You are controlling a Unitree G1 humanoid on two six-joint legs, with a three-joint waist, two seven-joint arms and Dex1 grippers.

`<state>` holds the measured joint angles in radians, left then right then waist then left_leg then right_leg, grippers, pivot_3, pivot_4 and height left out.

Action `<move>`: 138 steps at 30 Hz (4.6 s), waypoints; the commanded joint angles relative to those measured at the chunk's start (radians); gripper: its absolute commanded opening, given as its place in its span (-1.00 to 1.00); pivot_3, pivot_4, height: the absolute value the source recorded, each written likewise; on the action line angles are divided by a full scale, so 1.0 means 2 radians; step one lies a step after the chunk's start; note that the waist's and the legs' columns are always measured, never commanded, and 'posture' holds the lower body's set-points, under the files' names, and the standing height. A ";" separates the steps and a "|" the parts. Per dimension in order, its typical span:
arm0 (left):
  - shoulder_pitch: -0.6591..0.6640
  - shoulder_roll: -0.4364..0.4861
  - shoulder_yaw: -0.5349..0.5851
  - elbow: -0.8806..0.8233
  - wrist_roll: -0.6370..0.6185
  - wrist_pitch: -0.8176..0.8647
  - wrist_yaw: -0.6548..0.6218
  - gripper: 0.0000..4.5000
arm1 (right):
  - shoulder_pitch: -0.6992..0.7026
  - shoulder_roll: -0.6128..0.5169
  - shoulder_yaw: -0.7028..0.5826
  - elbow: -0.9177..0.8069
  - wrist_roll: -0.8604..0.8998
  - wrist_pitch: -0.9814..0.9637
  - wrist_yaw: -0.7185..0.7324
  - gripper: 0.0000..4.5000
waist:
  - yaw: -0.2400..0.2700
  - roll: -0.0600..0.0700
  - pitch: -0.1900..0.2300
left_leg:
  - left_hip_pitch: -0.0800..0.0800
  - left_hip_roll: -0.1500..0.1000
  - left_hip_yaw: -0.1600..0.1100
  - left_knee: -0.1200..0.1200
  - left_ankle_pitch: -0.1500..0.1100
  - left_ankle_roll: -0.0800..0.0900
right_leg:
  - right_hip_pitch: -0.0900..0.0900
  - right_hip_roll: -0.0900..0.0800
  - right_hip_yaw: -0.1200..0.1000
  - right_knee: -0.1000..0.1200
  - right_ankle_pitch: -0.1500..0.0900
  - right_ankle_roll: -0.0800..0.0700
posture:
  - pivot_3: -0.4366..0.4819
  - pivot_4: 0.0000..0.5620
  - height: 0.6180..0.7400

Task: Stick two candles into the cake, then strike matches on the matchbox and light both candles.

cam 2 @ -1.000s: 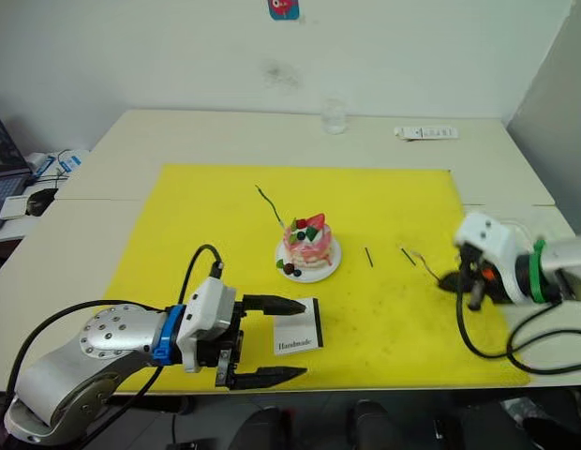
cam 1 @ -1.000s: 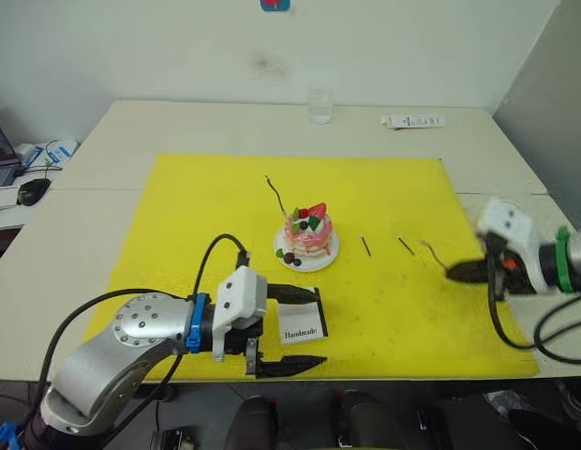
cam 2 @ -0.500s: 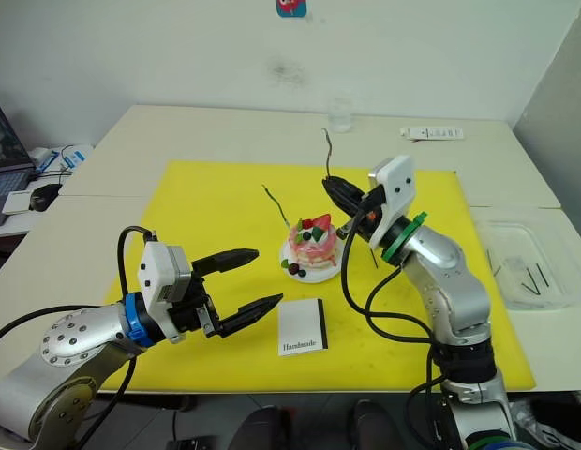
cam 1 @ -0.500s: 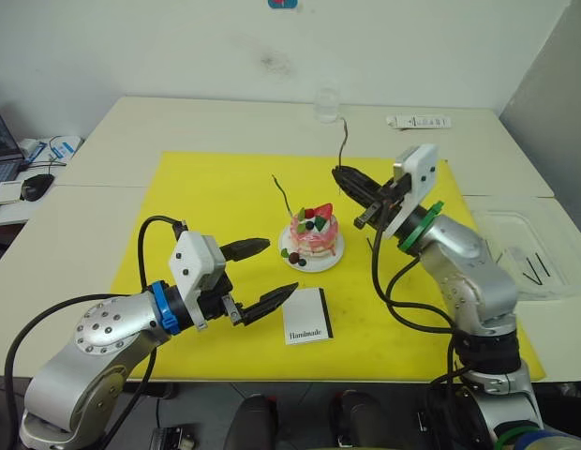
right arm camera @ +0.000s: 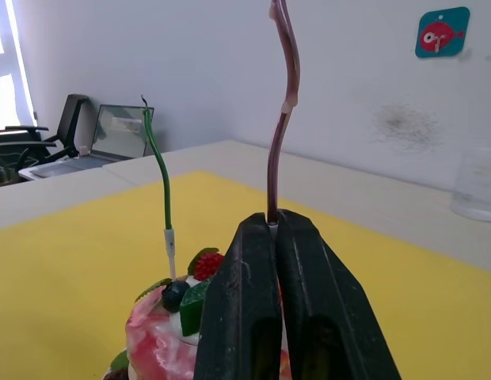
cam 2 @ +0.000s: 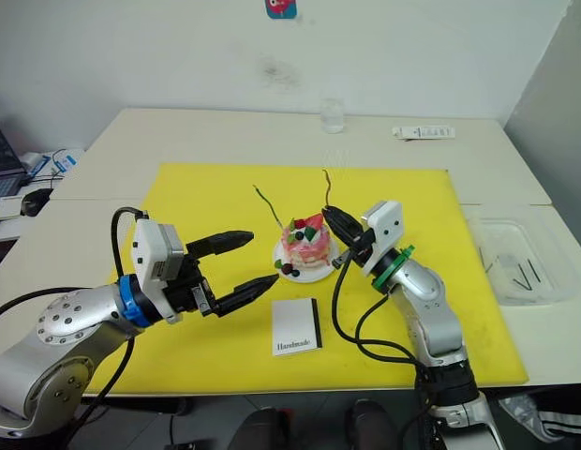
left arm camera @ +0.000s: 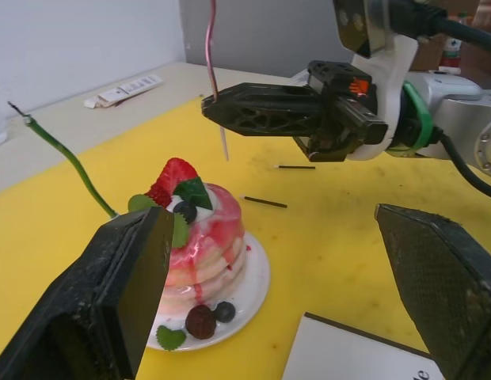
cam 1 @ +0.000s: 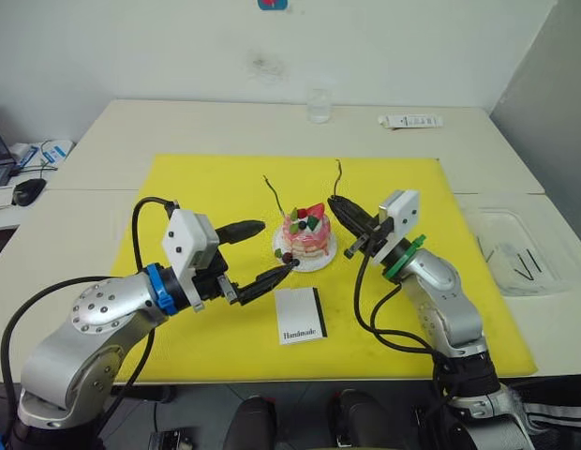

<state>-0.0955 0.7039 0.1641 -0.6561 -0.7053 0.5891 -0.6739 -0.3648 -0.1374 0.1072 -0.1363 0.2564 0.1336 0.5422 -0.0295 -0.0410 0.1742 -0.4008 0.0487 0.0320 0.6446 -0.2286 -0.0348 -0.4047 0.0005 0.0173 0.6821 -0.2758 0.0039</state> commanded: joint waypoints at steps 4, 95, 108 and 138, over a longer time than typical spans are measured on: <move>-0.002 0.010 0.007 -0.009 -0.002 -0.003 -0.011 1.00 | -0.015 0.018 0.009 0.026 -0.007 -0.039 -0.002 -0.98 | 0.000 0.000 0.000 | 0.000 0.000 0.000 0.000 0.000 0.000 | 0.000 -0.001 0.000 0.000 0.000 0.000 | -0.05 -0.47 1.00; -0.013 0.046 0.008 -0.016 -0.001 -0.001 -0.064 1.00 | 0.207 -0.129 -0.026 -0.279 -0.002 0.149 -0.049 0.76 | 0.001 0.000 0.000 | 0.000 0.000 0.000 -0.001 0.000 0.000 | 0.000 -0.001 0.000 -0.001 0.000 0.000 | -0.05 -0.47 1.00; -0.031 0.025 -0.056 0.032 0.065 -0.069 -0.099 1.00 | 0.218 -0.128 -0.041 -0.266 -0.015 0.182 -0.084 0.76 | 0.001 0.000 0.000 | 0.000 0.000 0.000 0.000 0.000 0.000 | 0.000 -0.001 0.000 -0.001 0.000 0.000 | -0.05 -0.47 1.00; -0.095 0.022 -0.037 0.275 -0.462 0.392 0.237 1.00 | 0.090 -0.320 0.020 -0.278 0.083 0.311 0.103 -0.98 | 0.003 0.000 0.001 | 0.000 -0.001 -0.001 0.000 0.000 0.000 | 0.000 -0.002 -0.001 0.000 -0.001 0.000 | -0.05 -0.47 1.00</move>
<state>-0.2723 0.7539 0.1001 -0.1074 -1.5945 1.3826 -0.2328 -0.1713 -0.7686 0.1430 -0.6786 0.4260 0.7528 0.7432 -0.0242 -0.0413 0.1758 -0.4014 0.0474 0.0307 0.6442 -0.2287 -0.0348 -0.4045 -0.0039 0.0159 0.6812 -0.2775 0.0044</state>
